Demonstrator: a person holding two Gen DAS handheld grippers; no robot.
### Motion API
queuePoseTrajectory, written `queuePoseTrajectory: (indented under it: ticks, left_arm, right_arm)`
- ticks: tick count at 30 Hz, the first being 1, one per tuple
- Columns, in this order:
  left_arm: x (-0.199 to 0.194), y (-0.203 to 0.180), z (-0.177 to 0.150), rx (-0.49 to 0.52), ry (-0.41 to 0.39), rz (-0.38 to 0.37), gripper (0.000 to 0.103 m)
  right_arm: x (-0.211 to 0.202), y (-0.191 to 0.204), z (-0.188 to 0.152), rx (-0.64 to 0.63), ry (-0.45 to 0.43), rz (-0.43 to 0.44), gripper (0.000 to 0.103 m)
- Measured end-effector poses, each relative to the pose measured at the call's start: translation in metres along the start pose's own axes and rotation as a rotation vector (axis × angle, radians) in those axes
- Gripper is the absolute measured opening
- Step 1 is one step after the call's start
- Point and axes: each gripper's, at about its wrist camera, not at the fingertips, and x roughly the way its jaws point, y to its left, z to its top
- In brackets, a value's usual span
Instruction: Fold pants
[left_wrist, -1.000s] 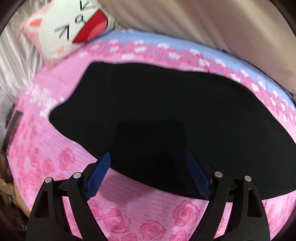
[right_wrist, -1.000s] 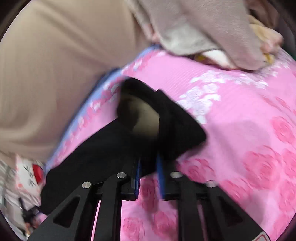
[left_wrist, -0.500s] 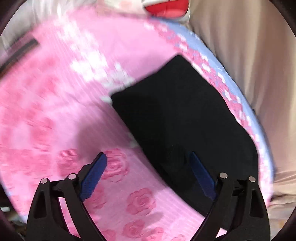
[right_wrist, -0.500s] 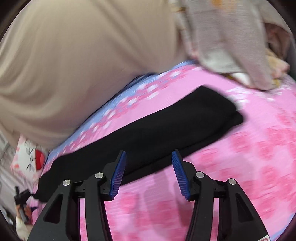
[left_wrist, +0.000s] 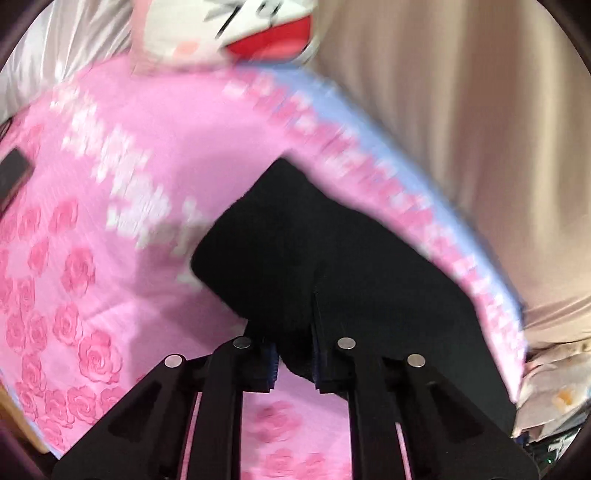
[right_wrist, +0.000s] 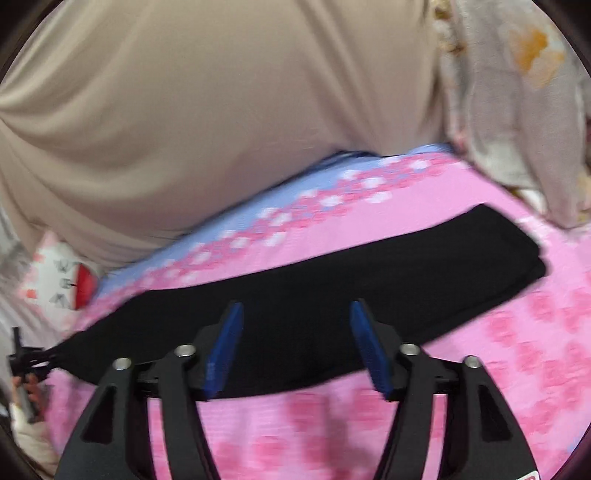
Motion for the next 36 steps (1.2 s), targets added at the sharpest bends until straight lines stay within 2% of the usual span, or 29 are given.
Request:
queuePoseTrajectory:
  ticks: [1,2,3,4,6,8,10,12,14,16,18,19,20,22,23,26,27,28,29,31,33,35,36]
  left_arm:
    - [0.018,0.005,-0.004,-0.004,0.056,0.028,0.014]
    - [0.028,0.01,-0.007,-0.019,0.084,0.041,0.02]
    - [0.023,0.01,-0.012,-0.027,0.049,0.049,0.027]
    - [0.016,0.007,-0.014,-0.016,0.037,0.086,0.034]
    - [-0.009,-0.004,-0.019,-0.006,-0.051,0.152,0.053]
    - [-0.031,-0.016,-0.023,0.006,-0.136,0.218,0.052]
    - [-0.055,-0.037,-0.027,0.062,-0.246,0.289,0.057]
    - [-0.073,-0.06,-0.035,0.111,-0.334,0.316,0.079]
    - [-0.073,-0.083,-0.038,0.153,-0.376,0.328,0.083]
    - [-0.063,-0.112,-0.046,0.221,-0.376,0.337,0.083]
    - [-0.045,-0.131,-0.053,0.274,-0.335,0.321,0.083]
    - [-0.033,-0.143,-0.057,0.302,-0.296,0.308,0.083]
    - [-0.026,-0.151,-0.061,0.322,-0.269,0.303,0.083]
    - [-0.01,-0.165,-0.069,0.367,-0.218,0.303,0.083]
    - [-0.004,-0.17,-0.073,0.388,-0.206,0.304,0.083]
    - [0.026,-0.181,-0.086,0.447,-0.163,0.348,0.083]
    - [0.033,-0.182,-0.09,0.452,-0.144,0.36,0.083]
    - [0.041,-0.182,-0.092,0.453,-0.115,0.367,0.083]
    - [0.044,-0.182,-0.093,0.452,-0.099,0.366,0.083]
    - [0.049,-0.184,-0.094,0.447,-0.08,0.352,0.083]
    - [0.05,-0.187,-0.096,0.448,-0.077,0.332,0.086]
    - [0.052,-0.19,-0.097,0.446,-0.07,0.317,0.091]
    - [0.054,-0.192,-0.098,0.447,-0.063,0.309,0.091]
  right_arm:
    - [0.003,-0.014,-0.002,0.037,0.02,-0.042,0.062]
    - [0.003,-0.024,-0.003,0.065,0.024,-0.058,0.062]
    - [0.001,-0.038,-0.003,0.098,0.024,-0.069,0.062]
    - [0.0,-0.045,-0.003,0.104,0.025,-0.081,0.062]
    - [-0.003,-0.06,0.003,0.083,0.013,-0.129,0.062]
    - [0.0,-0.078,0.013,0.077,0.006,-0.172,0.063]
    - [0.008,-0.107,0.026,0.123,0.002,-0.198,0.066]
    - [0.022,-0.138,0.036,0.199,0.014,-0.205,0.066]
    - [0.039,-0.164,0.044,0.27,0.014,-0.159,0.066]
    - [0.055,-0.174,0.052,0.28,0.015,-0.156,0.064]
    - [0.063,-0.174,0.063,0.259,0.028,-0.112,0.012]
    - [0.054,-0.169,0.07,0.271,-0.004,-0.034,0.009]
    - [0.042,-0.162,0.076,0.25,-0.043,-0.001,0.008]
    - [0.006,-0.144,0.087,0.138,-0.146,-0.062,0.007]
    - [0.005,-0.148,0.086,0.129,-0.144,-0.093,0.007]
    - [0.048,-0.19,0.063,0.191,0.072,-0.175,0.013]
    - [0.048,-0.19,0.063,0.191,0.072,-0.175,0.019]
    - [0.048,-0.199,0.046,0.214,0.08,-0.167,0.023]
    - [0.036,-0.195,0.043,0.197,0.041,-0.187,0.037]
    - [0.028,-0.193,0.041,0.193,0.017,-0.201,0.058]
    - [0.013,-0.192,0.035,0.203,-0.026,-0.204,0.06]
    - [0.006,-0.195,0.03,0.26,-0.012,-0.151,0.06]
    - [0.006,-0.195,0.03,0.26,-0.012,-0.151,0.06]
